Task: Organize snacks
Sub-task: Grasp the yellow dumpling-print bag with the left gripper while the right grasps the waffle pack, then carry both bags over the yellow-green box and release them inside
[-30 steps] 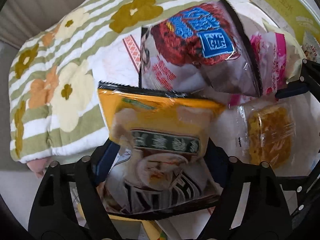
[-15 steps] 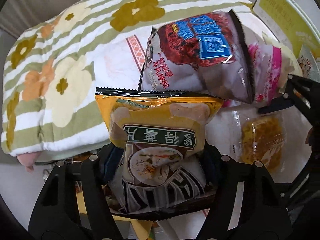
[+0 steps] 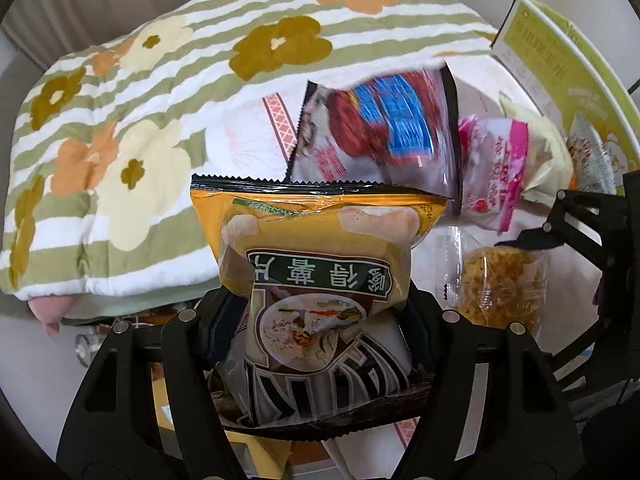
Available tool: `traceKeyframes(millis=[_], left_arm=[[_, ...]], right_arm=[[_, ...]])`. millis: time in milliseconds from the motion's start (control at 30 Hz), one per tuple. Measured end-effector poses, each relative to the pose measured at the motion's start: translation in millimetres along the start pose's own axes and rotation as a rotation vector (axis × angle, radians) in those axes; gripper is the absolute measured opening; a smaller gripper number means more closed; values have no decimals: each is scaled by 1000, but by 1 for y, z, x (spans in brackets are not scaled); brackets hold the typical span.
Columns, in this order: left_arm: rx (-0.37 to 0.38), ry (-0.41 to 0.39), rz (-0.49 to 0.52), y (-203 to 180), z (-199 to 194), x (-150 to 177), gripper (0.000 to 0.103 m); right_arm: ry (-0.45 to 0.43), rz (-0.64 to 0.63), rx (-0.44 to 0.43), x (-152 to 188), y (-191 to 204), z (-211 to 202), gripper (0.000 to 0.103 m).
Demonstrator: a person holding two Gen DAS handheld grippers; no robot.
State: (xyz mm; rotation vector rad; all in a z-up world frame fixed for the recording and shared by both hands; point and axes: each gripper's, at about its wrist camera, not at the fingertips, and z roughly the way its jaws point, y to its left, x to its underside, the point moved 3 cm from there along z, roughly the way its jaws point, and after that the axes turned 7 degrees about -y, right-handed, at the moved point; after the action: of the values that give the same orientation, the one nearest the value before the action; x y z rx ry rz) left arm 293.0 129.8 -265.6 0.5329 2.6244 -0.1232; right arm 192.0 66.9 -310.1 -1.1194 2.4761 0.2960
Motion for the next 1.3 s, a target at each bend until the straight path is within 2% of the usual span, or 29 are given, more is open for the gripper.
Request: traceKeyframes(millis=[100, 300, 500, 600, 800, 933, 1133, 1300], left_arm=[[-5, -30, -5, -1, -14, -2, 67], [3, -130, -1, -14, -51, -23, 67], [6, -218, 30, -43, -84, -53, 67], [9, -264, 29, -63, -99, -71, 67], [26, -348, -1, -129, -120, -116, 67], [77, -386, -24, -196, -118, -145, 67], [125, -379, -23, -285, -102, -167, 67], [145, -320, -2, -348, -76, -172, 67]], right_arm=[[-32, 44, 11, -2, 0, -18, 73], [-86, 190, 92, -1, -20, -64, 73], [-165, 323, 165, 5, -45, -122, 73], [-208, 386, 230, 15, -72, -153, 73], [-287, 541, 310, 61, -135, -222, 73], [-304, 604, 362, 100, -177, -262, 73], [-319, 692, 391, 157, -235, -305, 73], [-320, 733, 380, 190, -267, -320, 73]])
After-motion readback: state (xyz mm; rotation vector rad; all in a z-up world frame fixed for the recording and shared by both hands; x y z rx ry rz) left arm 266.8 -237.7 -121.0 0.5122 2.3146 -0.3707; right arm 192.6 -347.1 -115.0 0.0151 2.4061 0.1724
